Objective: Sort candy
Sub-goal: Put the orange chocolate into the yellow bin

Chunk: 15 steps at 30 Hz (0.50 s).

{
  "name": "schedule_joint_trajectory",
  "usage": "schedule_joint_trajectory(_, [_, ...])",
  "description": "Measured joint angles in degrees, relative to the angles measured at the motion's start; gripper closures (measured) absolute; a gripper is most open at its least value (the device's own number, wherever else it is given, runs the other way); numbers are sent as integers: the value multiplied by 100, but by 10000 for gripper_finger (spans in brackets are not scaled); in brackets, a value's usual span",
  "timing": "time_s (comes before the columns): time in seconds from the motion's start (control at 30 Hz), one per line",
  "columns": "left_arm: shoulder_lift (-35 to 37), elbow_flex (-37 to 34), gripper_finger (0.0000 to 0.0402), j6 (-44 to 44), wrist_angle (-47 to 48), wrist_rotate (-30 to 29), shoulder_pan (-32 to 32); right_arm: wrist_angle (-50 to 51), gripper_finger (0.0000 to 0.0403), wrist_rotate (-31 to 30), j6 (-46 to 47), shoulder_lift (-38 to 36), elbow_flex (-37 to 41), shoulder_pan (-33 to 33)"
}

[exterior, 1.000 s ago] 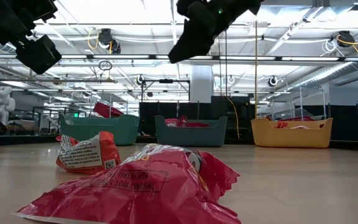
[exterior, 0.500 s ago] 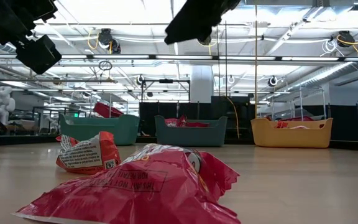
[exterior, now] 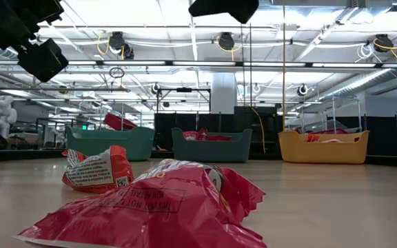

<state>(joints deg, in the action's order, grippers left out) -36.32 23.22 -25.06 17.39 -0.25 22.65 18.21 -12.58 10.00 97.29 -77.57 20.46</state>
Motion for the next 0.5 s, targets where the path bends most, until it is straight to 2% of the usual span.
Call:
schedule_joint_trajectory(0.17, [-2,2,141,0,0,0,-2,-354,220,-103,579,563,-1,355])
schedule_joint_trajectory(0.5, [-2,2,141,-2,-8,0,-2,-2231,220,-420,1187,1910,-9,517])
